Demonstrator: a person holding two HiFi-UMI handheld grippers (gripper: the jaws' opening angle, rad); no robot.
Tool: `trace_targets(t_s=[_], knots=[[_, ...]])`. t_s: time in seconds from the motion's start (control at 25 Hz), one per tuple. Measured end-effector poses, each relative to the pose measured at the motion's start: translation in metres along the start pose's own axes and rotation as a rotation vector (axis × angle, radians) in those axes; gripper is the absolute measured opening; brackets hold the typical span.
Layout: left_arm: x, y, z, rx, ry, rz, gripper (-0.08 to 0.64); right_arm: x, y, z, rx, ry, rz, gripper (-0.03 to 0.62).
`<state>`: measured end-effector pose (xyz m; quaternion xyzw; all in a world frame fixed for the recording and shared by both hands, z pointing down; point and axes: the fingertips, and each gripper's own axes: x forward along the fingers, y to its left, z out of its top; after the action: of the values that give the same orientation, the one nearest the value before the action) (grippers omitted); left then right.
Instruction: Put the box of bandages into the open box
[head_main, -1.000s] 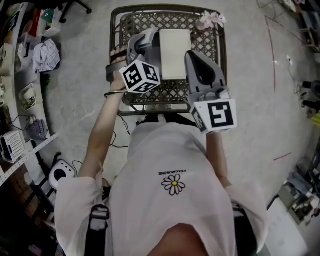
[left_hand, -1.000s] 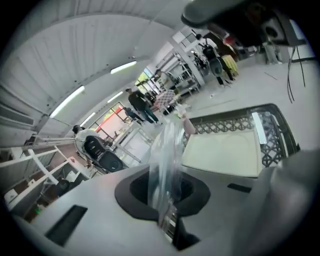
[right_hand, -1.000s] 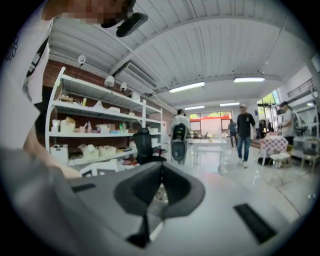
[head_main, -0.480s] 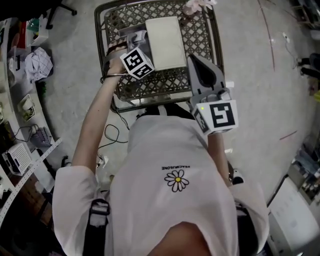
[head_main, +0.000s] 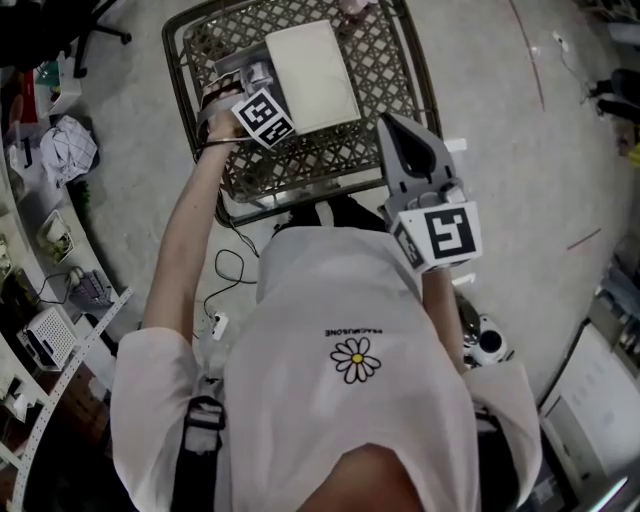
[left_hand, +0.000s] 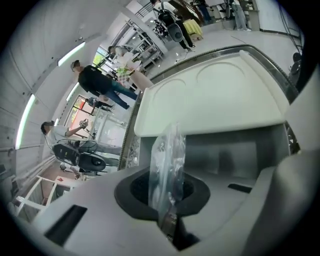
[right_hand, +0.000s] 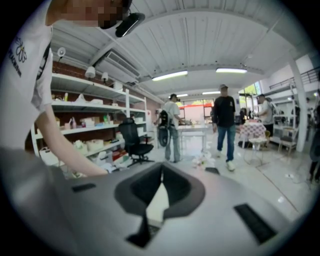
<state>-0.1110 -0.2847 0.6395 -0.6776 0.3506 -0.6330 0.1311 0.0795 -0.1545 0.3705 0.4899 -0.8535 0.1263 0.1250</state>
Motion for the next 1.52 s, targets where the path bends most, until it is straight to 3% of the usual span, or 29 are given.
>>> trace_targets(t_s=[0.12,0.32,0.48,0.68,0.84,0.96,1.2,1.52], knots=[[0.004,0.010,0.002,0.005,-0.003,0.045,0.041,-0.004,-0.005,-0.006,0.017,0.015,-0.021,0.031],[0.010,0.012,0.006,-0.023,-0.003,0.054,0.048,-0.008,-0.005,-0.010,0.032,0.030,-0.027,0.031],[0.020,-0.002,0.003,-0.078,0.037,-0.030,0.130,-0.006,-0.003,-0.002,0.039,0.018,-0.019,0.031],[0.020,-0.008,0.007,-0.105,0.037,-0.079,0.132,-0.006,-0.005,0.001,0.030,0.018,-0.021,0.031],[0.022,-0.028,0.007,-0.186,0.057,-0.234,0.220,-0.005,-0.004,-0.002,0.034,0.018,-0.019,0.031],[0.018,-0.032,0.008,-0.227,0.054,-0.300,0.230,-0.004,-0.002,0.000,0.041,0.011,-0.009,0.031],[0.010,-0.033,0.009,-0.224,0.044,-0.341,0.282,-0.005,0.000,0.003,0.057,-0.005,0.009,0.031],[-0.001,-0.029,0.004,-0.199,0.034,-0.308,0.288,-0.007,0.009,0.000,0.049,-0.003,0.034,0.031]])
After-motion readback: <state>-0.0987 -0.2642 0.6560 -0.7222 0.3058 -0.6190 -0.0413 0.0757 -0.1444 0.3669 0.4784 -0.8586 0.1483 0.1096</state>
